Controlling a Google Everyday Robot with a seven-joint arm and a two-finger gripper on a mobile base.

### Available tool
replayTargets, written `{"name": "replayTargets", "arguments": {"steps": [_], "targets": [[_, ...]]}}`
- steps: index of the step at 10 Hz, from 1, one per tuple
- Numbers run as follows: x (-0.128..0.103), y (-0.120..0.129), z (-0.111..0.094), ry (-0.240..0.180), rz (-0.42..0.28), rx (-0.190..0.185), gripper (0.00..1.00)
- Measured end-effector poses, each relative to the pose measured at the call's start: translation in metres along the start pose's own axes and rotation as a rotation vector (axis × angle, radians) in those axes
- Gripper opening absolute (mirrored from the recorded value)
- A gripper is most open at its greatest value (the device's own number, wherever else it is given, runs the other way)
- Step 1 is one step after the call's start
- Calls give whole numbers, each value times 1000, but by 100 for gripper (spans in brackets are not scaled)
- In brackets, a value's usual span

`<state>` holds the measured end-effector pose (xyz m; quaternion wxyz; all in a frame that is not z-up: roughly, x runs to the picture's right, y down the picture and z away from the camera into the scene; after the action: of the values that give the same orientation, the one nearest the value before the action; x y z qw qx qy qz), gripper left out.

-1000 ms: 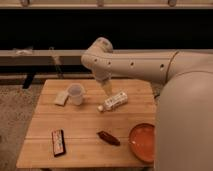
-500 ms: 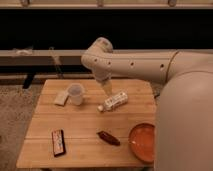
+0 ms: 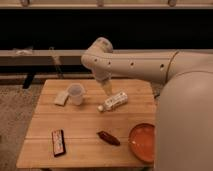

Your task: Push the eraser across the table

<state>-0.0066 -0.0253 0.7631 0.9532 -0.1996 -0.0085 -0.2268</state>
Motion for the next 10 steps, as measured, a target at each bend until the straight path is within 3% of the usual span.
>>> {"name": "replayTargets", "arguments": {"steps": [6, 8, 10], "targets": [[0, 2, 0, -8, -13, 0, 80], [-15, 13, -6, -42, -42, 15, 80], [-47, 37, -16, -95, -77, 20, 80]]}}
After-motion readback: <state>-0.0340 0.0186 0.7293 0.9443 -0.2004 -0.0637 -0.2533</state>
